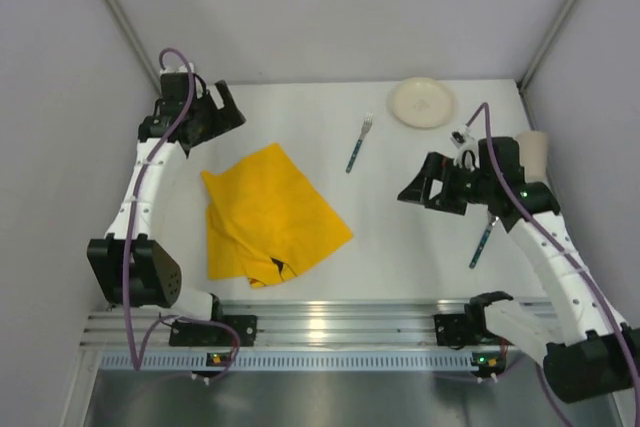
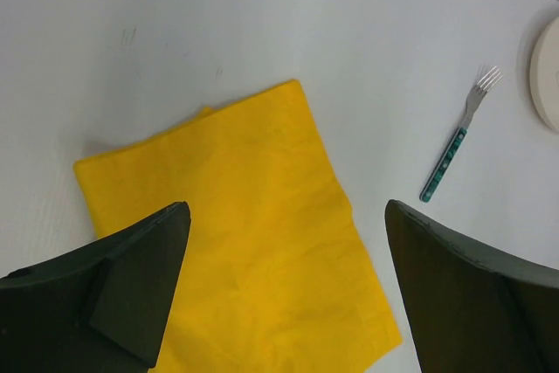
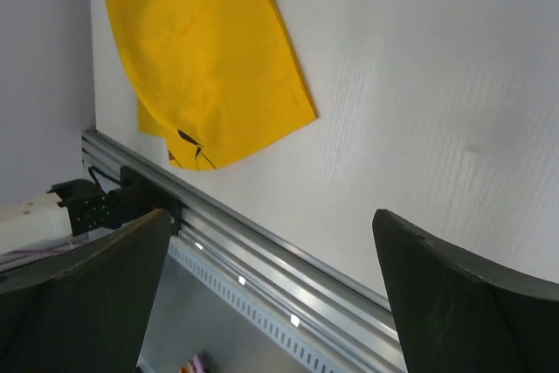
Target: Set the dinner table for one person
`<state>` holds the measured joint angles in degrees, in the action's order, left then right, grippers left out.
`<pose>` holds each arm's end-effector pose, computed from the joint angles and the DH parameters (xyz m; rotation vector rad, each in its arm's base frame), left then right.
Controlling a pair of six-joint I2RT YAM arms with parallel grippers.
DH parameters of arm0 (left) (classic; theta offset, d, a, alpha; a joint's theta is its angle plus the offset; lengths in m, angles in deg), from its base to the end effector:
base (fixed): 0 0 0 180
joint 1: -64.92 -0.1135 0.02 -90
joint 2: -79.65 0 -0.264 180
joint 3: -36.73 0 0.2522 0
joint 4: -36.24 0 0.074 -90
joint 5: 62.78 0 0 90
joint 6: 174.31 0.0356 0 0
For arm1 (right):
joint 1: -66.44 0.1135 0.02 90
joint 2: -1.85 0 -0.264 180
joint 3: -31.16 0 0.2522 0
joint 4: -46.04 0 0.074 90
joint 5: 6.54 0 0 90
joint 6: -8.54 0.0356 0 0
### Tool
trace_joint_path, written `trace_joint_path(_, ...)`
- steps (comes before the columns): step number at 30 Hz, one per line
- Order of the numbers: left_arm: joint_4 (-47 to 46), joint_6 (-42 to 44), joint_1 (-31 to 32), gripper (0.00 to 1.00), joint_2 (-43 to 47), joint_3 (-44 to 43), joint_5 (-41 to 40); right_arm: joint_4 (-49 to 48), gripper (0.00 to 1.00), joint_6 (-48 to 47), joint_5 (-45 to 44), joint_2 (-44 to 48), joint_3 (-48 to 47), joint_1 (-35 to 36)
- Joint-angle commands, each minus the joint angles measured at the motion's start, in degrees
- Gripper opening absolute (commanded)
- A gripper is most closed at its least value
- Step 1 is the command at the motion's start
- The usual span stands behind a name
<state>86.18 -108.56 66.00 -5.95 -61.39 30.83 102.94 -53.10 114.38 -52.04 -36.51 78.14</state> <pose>0.3328 -0.0085 0.3648 -0.4157 2.2016 -0.3115 0.1781 0.0556 0.3154 0.0623 2.3915 0.9699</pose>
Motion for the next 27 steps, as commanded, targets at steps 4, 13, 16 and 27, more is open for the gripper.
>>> trace_joint_path(4, -5.21, -2.38, 2.70, 0.99, 8.95, 9.06, 3.39, -3.93, 1.00, -3.83, -4.37, -17.63, -16.02, 6.74)
trace_joint_path(13, -19.16, -18.20, -0.64, 0.98, 16.89, 30.94, 20.83, -5.69, 1.00, -5.77, -6.48, -45.85, -31.76, 19.49)
trace_joint_path(16, -8.54, -13.99, -0.73, 0.98, 16.08, 25.76, 13.20, -6.75, 1.00, -4.54, -6.40, -52.09, -34.50, 20.37)
trace_joint_path(27, 3.63, -7.47, -0.64, 0.98, 22.40, 25.19, -6.69, -13.33, 1.00, -1.47, -2.18, -67.48, -38.28, 23.71)
